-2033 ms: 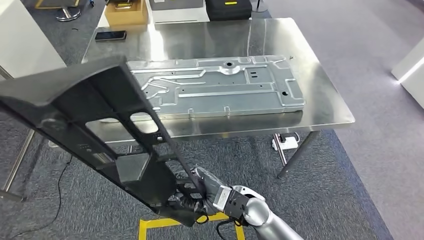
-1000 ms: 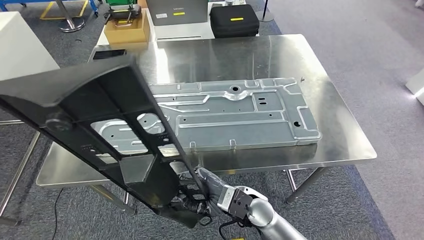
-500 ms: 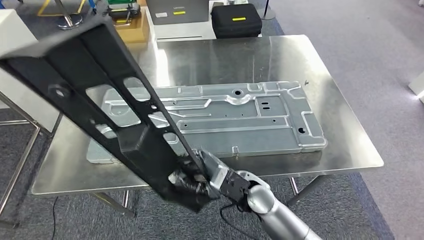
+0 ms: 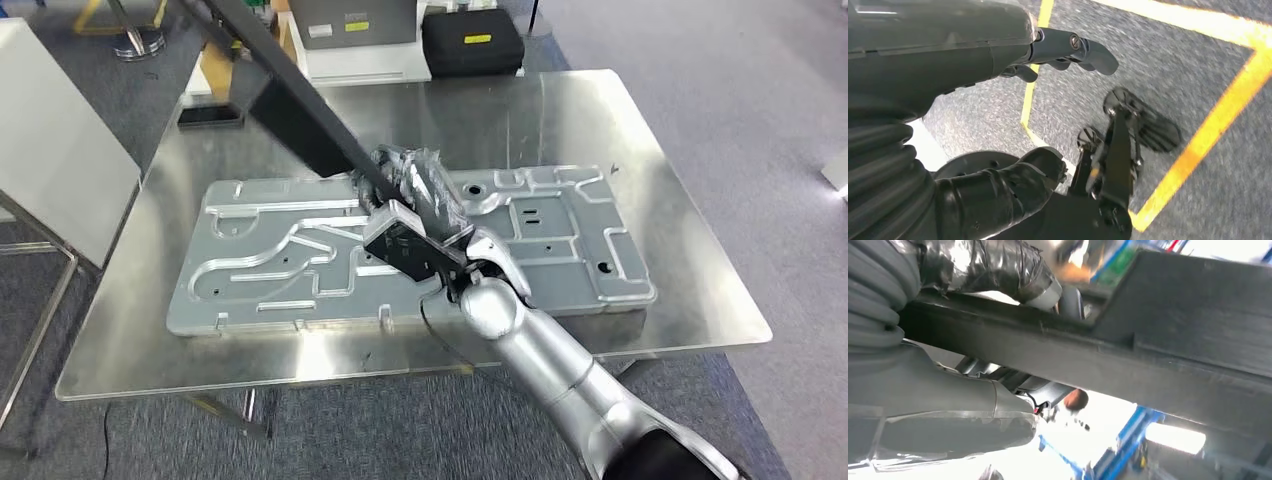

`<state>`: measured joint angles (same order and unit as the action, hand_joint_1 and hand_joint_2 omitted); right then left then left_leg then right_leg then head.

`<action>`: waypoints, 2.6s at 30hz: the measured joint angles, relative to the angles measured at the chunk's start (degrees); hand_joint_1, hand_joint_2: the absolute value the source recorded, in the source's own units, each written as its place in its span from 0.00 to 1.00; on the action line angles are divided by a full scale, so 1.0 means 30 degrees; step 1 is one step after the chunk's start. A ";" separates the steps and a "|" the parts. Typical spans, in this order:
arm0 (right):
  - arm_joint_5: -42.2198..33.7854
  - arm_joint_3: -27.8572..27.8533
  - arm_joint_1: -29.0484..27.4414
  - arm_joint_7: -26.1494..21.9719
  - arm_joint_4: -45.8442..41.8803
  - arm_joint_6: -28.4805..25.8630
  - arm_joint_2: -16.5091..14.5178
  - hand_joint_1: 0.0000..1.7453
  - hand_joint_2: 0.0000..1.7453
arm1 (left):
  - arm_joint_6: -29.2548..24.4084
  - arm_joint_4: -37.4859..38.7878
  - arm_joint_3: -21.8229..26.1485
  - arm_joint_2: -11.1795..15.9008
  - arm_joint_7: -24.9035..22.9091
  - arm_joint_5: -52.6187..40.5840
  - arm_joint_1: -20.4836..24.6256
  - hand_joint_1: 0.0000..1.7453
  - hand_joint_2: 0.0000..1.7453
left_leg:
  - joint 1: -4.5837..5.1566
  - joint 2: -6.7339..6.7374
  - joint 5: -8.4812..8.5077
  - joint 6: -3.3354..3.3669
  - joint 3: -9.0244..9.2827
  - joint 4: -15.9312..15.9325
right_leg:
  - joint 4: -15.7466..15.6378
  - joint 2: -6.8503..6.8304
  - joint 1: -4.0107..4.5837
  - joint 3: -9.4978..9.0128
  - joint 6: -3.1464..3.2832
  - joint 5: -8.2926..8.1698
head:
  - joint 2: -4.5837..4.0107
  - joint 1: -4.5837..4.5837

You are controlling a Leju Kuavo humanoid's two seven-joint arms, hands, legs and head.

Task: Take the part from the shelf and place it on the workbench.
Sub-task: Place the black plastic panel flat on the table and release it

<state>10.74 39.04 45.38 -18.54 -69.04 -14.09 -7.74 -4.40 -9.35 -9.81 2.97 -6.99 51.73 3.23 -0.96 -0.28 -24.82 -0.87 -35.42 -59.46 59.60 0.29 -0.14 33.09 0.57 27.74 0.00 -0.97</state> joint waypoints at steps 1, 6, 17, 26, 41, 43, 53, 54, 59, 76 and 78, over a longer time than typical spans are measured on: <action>0.1052 -0.0009 0.0171 0.0195 0.0208 -0.0821 -0.0106 1.00 1.00 | 0.0057 0.0000 -0.0141 0.0000 -0.0016 -0.0155 0.0000 0.00 1.00 | -0.0007 -0.0019 -0.0013 0.0156 0.0007 0.0057 | -0.0015 -0.0005 -0.0005 -0.0014 -0.0083 0.0015 | 0.0000 -0.0002; 0.8528 0.0308 0.0601 0.2010 0.2009 -0.5211 -0.0701 1.00 1.00 | 0.0508 0.0000 -0.0972 -0.0097 0.0100 -0.1009 0.0007 0.00 1.00 | -0.0099 0.0051 -0.0068 0.0724 0.0230 0.0279 | 0.3142 -0.0030 -0.0072 0.1533 -0.0417 0.1591 | 0.0000 -0.0006; 1.8309 0.0889 0.0565 0.5453 0.7406 -0.8197 -0.1905 1.00 1.00 | 0.1033 0.0000 -0.2210 -0.0466 0.0649 -0.1998 0.0066 0.00 1.00 | 0.0005 -0.0060 -0.0437 0.0226 0.0514 0.0316 | -0.0071 0.0019 0.0115 0.0951 0.0161 -0.0884 | 0.0000 0.0002; 2.4080 0.0889 -0.0013 0.9524 1.0258 -0.8388 -0.1951 1.00 1.00 | 0.0590 -0.0007 -0.3657 -0.3002 0.2331 -0.3487 0.0084 0.00 1.00 | -0.0054 -0.0052 -0.1437 -0.0262 -0.1461 -0.3510 | -0.0300 -0.0038 -0.0062 0.0559 0.0446 -0.0792 | 0.0000 0.0006; 2.4471 -0.0606 -0.0242 0.9759 1.3964 -0.8473 -0.1794 0.00 0.00 | 0.0544 -0.0106 -0.4488 -0.3810 0.2506 -0.4451 0.0084 0.00 1.00 | 0.0019 -0.0007 -0.0240 0.0928 0.0502 0.0381 | 0.4426 -0.0002 -0.0135 0.2990 -0.0549 0.0857 | 0.0000 -0.0033; 2.4458 -0.0745 -0.0207 0.9748 1.4217 -0.8470 -0.1790 0.00 0.00 | 0.0668 -0.0173 -0.4606 -0.3810 0.2574 -0.4500 0.0022 0.00 1.00 | 0.0058 -0.0040 -0.0345 0.0824 0.0564 0.0317 | 0.1748 -0.0010 -0.0121 0.1695 -0.0435 -0.0396 | 0.0000 -0.0034; 2.3629 -0.1186 -0.0175 0.8978 1.4876 -0.8087 -0.1849 0.00 0.00 | 0.1177 -0.0574 -0.4845 -0.3676 0.2754 -0.4557 -0.0181 0.00 0.00 | 0.0244 -0.0042 -0.2675 0.0077 -0.1152 -0.3779 | -0.0233 -0.0105 -0.0150 0.0632 0.0422 -0.0785 | 0.0000 0.0000; 2.3494 -0.1253 -0.0201 0.8878 1.4920 -0.8011 -0.1849 0.00 0.00 | 0.1215 -0.0667 -0.4858 -0.3661 0.2774 -0.4559 -0.0191 0.00 0.00 | 0.0300 -0.0042 -0.2922 0.0065 -0.1498 -0.4645 | -0.0225 -0.0121 -0.0129 0.0613 0.0442 -0.0768 | 0.0000 -0.0003; 2.2946 -0.1585 -0.0175 0.8546 1.5024 -0.7723 -0.1847 0.00 0.00 | 0.1235 -0.1171 -0.5036 -0.3563 0.2747 -0.4559 -0.0658 0.00 0.00 | 0.0424 -0.0052 -0.0819 0.0322 0.0478 -0.0849 | -0.0019 0.0003 -0.0043 0.0625 0.0370 -0.0758 | 0.0000 0.0000; 2.2482 -0.2267 -0.0016 0.8399 1.5155 -0.7463 -0.1832 0.00 0.00 | 0.0980 -0.3016 -0.5508 -0.3269 0.2248 -0.4316 -0.1439 0.00 0.00 | 0.0512 -0.0038 0.0908 0.0942 -0.0509 0.0318 | 0.0057 -0.0034 -0.0090 -0.1261 -0.0263 0.0895 | 0.0000 -0.0045; 2.2854 -0.2317 0.0012 0.8764 1.5148 -0.7703 -0.1849 0.00 0.00 | 0.0838 -0.3562 -0.5699 -0.3111 0.1967 -0.4128 -0.1669 0.00 0.00 | 0.0533 -0.0052 0.1179 0.0703 -0.0542 0.0400 | -0.0196 -0.0028 -0.0016 -0.1235 -0.0101 0.0706 | 0.0000 -0.0055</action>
<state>79.30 32.09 45.42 7.76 -23.59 -37.20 -13.29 -1.89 -20.04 -26.91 -6.36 -1.09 39.34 -1.78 0.64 -0.44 -21.28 1.24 -37.04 -58.26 59.01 0.20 -0.18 29.38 0.27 29.86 0.00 -1.13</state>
